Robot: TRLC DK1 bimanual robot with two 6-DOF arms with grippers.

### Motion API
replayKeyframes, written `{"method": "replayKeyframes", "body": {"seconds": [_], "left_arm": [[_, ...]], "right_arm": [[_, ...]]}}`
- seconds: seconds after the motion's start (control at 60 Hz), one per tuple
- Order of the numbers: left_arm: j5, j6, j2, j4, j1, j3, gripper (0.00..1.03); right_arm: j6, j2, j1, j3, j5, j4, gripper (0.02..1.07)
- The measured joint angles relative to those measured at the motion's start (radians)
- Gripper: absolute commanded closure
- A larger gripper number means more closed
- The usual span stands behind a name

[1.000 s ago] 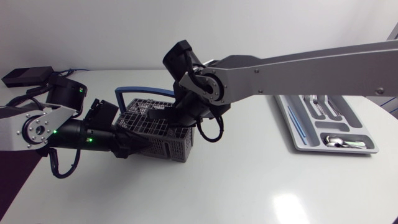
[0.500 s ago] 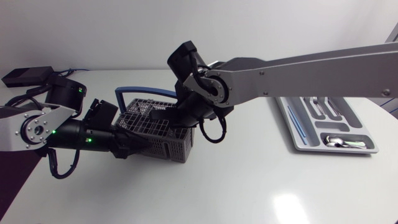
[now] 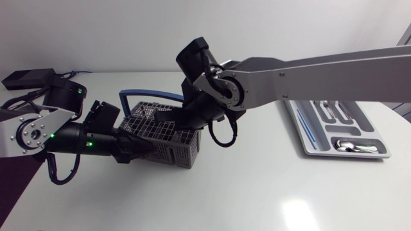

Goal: Unload the cutlery basket into the drawer organizer.

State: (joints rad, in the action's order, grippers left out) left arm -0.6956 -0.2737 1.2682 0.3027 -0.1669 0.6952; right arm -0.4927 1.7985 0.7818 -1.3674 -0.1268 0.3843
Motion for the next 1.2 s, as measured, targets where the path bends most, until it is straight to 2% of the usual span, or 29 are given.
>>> {"method": "replayKeyframes", "body": {"seconds": [0.667, 1.2], "left_arm": [[0.022, 0.052, -0.071, 0.059, -0.008, 0.002, 0.61], [0.141, 0.157, -0.135, 0.089, -0.064, 0.002, 0.62]], "right_arm": [[0.030, -0.125, 0.000, 0.008, -0.031, -0.008, 1.01], [0.052, -0.272, -0.010, 0.008, -0.056, 0.077, 1.01]]}}
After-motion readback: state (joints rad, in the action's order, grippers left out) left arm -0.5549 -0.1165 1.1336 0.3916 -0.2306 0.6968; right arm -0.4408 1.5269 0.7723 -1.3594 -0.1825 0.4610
